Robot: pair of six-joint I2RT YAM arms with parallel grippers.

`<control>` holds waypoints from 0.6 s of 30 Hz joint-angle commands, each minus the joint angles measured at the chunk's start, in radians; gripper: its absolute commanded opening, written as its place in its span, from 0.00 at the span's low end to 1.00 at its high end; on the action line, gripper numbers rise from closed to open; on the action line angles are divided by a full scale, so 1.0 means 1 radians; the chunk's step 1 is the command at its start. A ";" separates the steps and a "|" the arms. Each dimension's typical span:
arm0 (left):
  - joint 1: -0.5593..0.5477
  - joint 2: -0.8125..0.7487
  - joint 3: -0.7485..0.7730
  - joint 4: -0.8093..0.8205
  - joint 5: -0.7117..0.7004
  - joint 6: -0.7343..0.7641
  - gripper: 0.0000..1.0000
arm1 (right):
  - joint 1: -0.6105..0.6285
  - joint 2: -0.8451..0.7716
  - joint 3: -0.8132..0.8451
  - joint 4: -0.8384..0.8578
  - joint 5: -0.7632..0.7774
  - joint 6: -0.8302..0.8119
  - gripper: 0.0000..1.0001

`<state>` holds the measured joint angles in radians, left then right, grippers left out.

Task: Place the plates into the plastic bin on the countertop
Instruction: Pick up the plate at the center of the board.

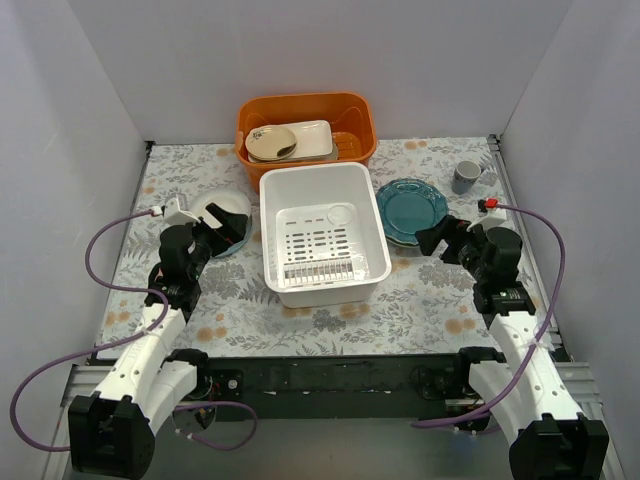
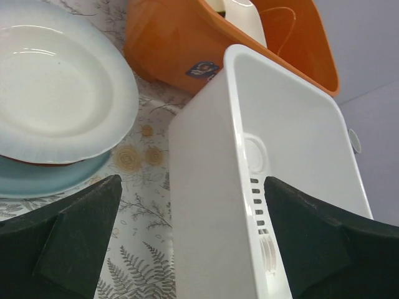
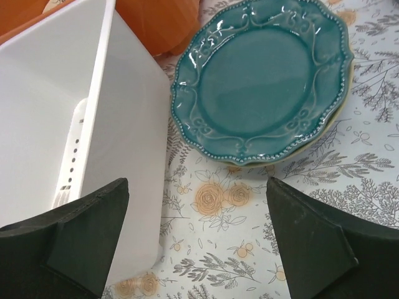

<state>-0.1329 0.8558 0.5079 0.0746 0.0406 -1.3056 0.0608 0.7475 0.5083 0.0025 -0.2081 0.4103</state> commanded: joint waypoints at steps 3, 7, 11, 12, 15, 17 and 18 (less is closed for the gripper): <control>0.001 -0.032 0.023 -0.016 0.024 -0.041 0.98 | -0.001 -0.025 -0.073 0.050 -0.028 0.062 0.98; 0.001 -0.029 0.049 -0.033 0.045 -0.046 0.98 | 0.001 -0.001 -0.071 0.047 -0.014 0.055 0.98; 0.001 -0.023 0.043 -0.019 0.015 -0.101 0.98 | -0.001 0.026 -0.076 0.060 -0.074 0.059 0.98; 0.001 -0.014 0.049 -0.036 0.012 -0.106 0.98 | -0.001 0.032 -0.088 0.082 -0.083 0.061 0.98; 0.001 0.003 0.057 -0.052 0.004 -0.104 0.98 | -0.001 0.052 -0.100 0.108 -0.094 0.070 0.98; 0.001 0.028 0.058 -0.058 -0.019 -0.113 0.98 | -0.001 0.076 -0.102 0.119 -0.111 0.071 0.98; 0.001 0.037 0.061 -0.068 -0.028 -0.119 0.98 | -0.001 0.084 -0.102 0.123 -0.119 0.070 0.98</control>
<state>-0.1329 0.8661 0.5282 0.0509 0.0540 -1.4025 0.0608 0.8017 0.4152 0.0532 -0.2760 0.4706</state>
